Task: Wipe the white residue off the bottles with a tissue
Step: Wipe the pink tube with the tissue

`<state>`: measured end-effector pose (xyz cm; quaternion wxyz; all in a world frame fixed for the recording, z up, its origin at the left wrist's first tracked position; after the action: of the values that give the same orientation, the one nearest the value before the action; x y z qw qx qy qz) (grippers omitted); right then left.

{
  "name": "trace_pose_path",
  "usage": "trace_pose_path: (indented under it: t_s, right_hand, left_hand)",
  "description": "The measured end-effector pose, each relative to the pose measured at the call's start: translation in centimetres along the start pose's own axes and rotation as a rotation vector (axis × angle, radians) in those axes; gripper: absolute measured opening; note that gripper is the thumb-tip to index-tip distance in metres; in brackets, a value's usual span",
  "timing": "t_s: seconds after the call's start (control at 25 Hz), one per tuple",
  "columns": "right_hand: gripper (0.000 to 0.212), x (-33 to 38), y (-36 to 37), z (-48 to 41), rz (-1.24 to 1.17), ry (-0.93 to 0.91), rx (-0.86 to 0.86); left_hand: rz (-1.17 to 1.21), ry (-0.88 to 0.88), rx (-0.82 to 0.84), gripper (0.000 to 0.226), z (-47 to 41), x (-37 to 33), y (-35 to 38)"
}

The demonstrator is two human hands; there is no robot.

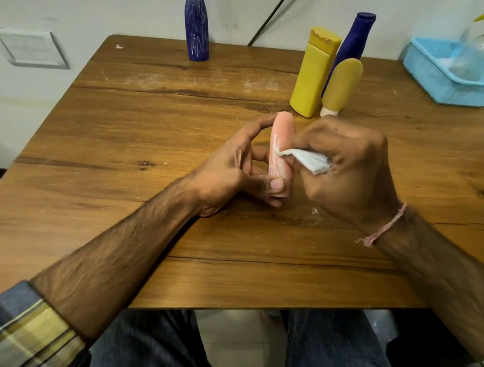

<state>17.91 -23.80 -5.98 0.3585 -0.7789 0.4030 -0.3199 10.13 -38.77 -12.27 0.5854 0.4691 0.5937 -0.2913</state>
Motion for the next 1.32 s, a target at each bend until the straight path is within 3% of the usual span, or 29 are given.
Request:
trace_pose_path:
  t_s: [0.16, 0.4, 0.6, 0.8, 0.96, 1.16, 1.32]
  right_hand:
    - [0.015, -0.4, -0.3, -1.3, 0.005, 0.067, -0.092]
    - [0.015, 0.7, 0.0, 0.1, 0.011, -0.062, 0.071]
    - [0.017, 0.2, -0.2, -1.4, 0.063, 0.018, -0.046]
    - [0.017, 0.9, 0.0, -0.2, 0.029, -0.069, 0.086]
    - [0.020, -0.4, -0.7, -1.4, 0.078, 0.047, -0.034]
    - [0.020, 1.2, 0.4, -0.4, 0.044, -0.065, 0.071]
    - [0.025, 0.7, 0.0, 1.6, 0.034, -0.053, 0.102]
  left_hand:
    - [-0.033, -0.007, 0.008, 0.095, -0.1, -0.1, 0.1]
    - [-0.036, -0.023, -0.047, 0.097, 0.0, -0.3, 0.2]
    - [-0.064, -0.026, -0.072, 0.098, -0.1, -0.2, 0.2]
    - [-0.046, -0.011, -0.108, 0.094, 0.1, -0.4, 0.3]
    - [-0.099, -0.027, -0.119, 0.097, 0.0, -0.3, 0.3]
    - [-0.045, -0.002, -0.122, 0.097, 0.2, -0.2, -0.1]
    - [-0.021, 0.015, -0.128, 0.101, 0.1, -0.1, -0.2]
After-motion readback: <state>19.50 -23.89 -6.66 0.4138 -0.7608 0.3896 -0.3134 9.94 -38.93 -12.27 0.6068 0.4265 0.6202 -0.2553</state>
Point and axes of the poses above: each hand's wrist, its own z-axis away from the middle knuckle, its own y-axis out of the palm, x = y × z, the point moved 3 cm from there along -z, towards the middle knuckle, and after that the axes turned 12 degrees about x, right-handed, at the moved point
